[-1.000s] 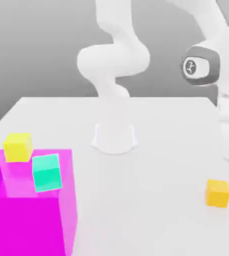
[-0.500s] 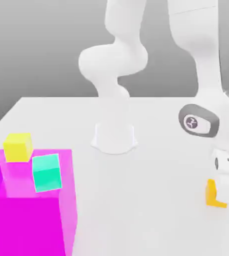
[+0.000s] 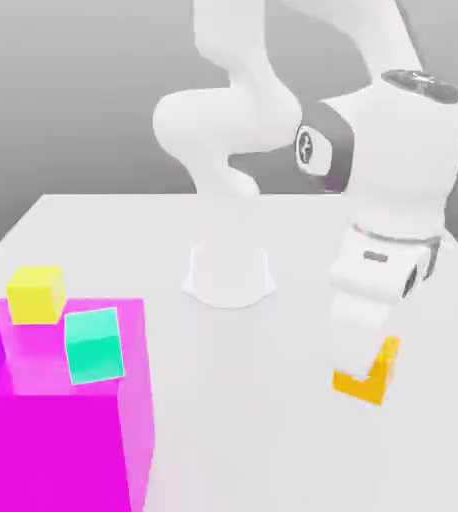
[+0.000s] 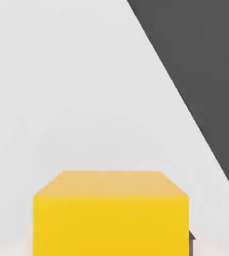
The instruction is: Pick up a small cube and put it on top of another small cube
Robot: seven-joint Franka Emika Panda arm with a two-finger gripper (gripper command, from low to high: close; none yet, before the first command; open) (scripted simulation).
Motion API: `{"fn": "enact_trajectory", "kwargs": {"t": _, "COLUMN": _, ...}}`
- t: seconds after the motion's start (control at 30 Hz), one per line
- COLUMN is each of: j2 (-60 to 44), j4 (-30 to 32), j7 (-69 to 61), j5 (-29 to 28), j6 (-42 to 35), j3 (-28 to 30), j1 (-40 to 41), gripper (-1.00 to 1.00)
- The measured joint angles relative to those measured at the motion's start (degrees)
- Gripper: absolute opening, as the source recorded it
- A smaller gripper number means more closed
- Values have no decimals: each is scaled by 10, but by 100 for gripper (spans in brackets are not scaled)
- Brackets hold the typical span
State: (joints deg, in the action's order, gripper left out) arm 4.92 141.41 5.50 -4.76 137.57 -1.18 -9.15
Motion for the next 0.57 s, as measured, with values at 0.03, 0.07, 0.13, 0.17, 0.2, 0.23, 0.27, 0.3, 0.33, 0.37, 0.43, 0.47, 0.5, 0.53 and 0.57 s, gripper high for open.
{"fn": "enact_trajectory", "kwargs": {"t": 0.03, "j2": 14, "j4": -11, "j7": -11, "j5": 0, "j6": -24, "j3": 14, "j1": 16, "gripper": -100}}
{"fn": "enact_trajectory", "kwargs": {"t": 0.07, "j2": 28, "j4": -21, "j7": -22, "j5": 1, "j6": -47, "j3": 29, "j1": 30, "gripper": -100}}
{"fn": "enact_trajectory", "kwargs": {"t": 0.13, "j2": 52, "j4": -38, "j7": -41, "j5": 1, "j6": -88, "j3": 59, "j1": 58, "gripper": -100}}
{"fn": "enact_trajectory", "kwargs": {"t": 0.17, "j2": 63, "j4": -46, "j7": -50, "j5": 0, "j6": -108, "j3": 75, "j1": 73, "gripper": -100}}
{"fn": "enact_trajectory", "kwargs": {"t": 0.2, "j2": 74, "j4": -54, "j7": -59, "j5": 0, "j6": -127, "j3": 90, "j1": 88, "gripper": -100}}
{"fn": "enact_trajectory", "kwargs": {"t": 0.23, "j2": 85, "j4": -61, "j7": -68, "j5": -1, "j6": -146, "j3": 105, "j1": 102, "gripper": -100}}
{"fn": "enact_trajectory", "kwargs": {"t": 0.27, "j2": 96, "j4": -69, "j7": -77, "j5": -1, "j6": -165, "j3": 121, "j1": 117, "gripper": -100}}
{"fn": "enact_trajectory", "kwargs": {"t": 0.3, "j2": 107, "j4": -76, "j7": -86, "j5": -2, "j6": -185, "j3": 138, "j1": 132, "gripper": -100}}
{"fn": "enact_trajectory", "kwargs": {"t": 0.33, "j2": 111, "j4": -81, "j7": -95, "j5": -2, "j6": -196, "j3": 155, "j1": 147, "gripper": -100}}
{"fn": "enact_trajectory", "kwargs": {"t": 0.37, "j2": 110, "j4": -78, "j7": -104, "j5": -2, "j6": -193, "j3": 170, "j1": 160, "gripper": -100}}
{"fn": "enact_trajectory", "kwargs": {"t": 0.43, "j2": 97, "j4": -57, "j7": -112, "j5": -1, "j6": -160, "j3": 184, "j1": 170, "gripper": -100}}
{"fn": "enact_trajectory", "kwargs": {"t": 0.47, "j2": 91, "j4": -47, "j7": -115, "j5": 0, "j6": -145, "j3": 185, "j1": 174, "gripper": 100}}
{"fn": "enact_trajectory", "kwargs": {"t": 0.5, "j2": 91, "j4": -47, "j7": -115, "j5": 0, "j6": -145, "j3": 185, "j1": 174, "gripper": 100}}
{"fn": "enact_trajectory", "kwargs": {"t": 0.53, "j2": 91, "j4": -47, "j7": -115, "j5": 0, "j6": -145, "j3": 185, "j1": 174, "gripper": 100}}
{"fn": "enact_trajectory", "kwargs": {"t": 0.57, "j2": 91, "j4": -47, "j7": -115, "j5": 0, "j6": -145, "j3": 185, "j1": 174, "gripper": 100}}
